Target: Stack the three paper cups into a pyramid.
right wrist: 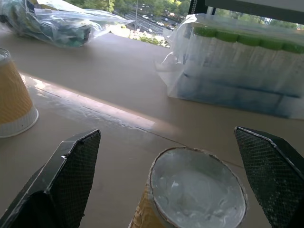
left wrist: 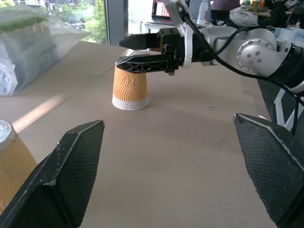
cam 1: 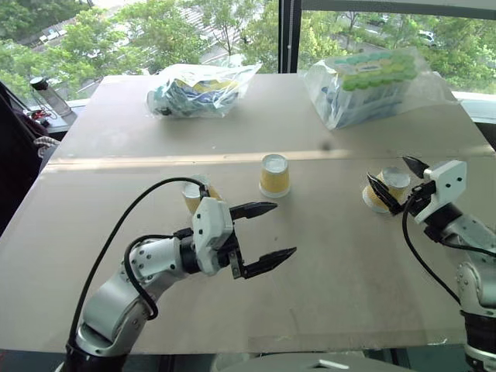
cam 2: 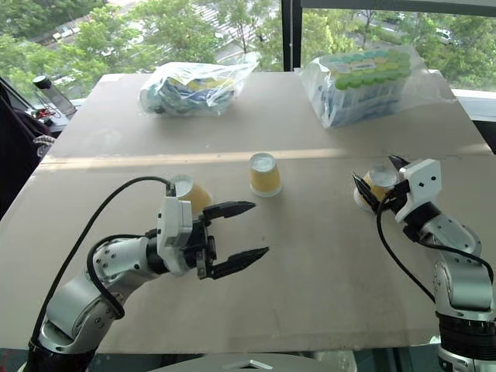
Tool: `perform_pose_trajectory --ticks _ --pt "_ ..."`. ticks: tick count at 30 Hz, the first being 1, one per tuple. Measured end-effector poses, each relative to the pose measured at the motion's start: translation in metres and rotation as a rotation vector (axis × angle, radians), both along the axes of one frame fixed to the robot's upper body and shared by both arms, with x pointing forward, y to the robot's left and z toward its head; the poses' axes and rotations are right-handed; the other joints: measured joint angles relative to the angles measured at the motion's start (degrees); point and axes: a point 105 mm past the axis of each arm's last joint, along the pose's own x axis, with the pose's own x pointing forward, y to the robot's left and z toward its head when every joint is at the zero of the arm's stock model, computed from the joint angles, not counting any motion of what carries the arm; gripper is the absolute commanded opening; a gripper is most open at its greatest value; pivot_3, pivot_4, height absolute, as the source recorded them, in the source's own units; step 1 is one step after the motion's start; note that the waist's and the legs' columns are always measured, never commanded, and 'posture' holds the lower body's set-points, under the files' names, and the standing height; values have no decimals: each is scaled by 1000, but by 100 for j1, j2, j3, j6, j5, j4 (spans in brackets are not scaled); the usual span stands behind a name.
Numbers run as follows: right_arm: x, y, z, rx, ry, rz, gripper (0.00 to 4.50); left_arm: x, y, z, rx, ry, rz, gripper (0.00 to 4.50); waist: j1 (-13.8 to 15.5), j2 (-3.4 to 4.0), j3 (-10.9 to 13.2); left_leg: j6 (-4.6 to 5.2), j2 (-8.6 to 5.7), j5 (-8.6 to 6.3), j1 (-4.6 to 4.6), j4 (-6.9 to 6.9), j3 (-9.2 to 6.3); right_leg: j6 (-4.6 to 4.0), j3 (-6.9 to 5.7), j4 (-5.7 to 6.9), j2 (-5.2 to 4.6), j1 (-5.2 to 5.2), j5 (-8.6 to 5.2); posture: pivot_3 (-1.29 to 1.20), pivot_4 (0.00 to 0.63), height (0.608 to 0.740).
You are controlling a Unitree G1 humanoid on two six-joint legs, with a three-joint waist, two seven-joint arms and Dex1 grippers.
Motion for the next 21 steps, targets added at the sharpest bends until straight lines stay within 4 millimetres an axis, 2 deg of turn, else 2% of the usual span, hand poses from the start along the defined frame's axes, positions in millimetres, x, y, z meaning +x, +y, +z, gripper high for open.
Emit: perform_pose_trajectory --ticks 9,16,19,21 --pt "5 -11 -15 22 -1 -97 4457 6 2 4 31 -9 -22 4500 -31 0 0 0 0 0 1 2 1 0 0 2 1 0 0 0 150 740" --pt "13 -11 -22 129 33 -114 4457 10 3 5 34 -12 8 4500 -55 0 0 0 0 0 1 2 1 0 0 3 1 0 0 0 150 740" --pt "13 -11 -23 146 35 -106 3657 11 3 4 39 -15 21 4500 -55 0 0 0 0 0 1 2 0 0 0 2 1 -1 0 0 150 740" --pt "13 -10 -22 147 34 -98 2783 11 4 3 41 -14 28 4500 -60 0 0 0 0 0 1 2 1 0 1 2 0 0 0 0 150 740"
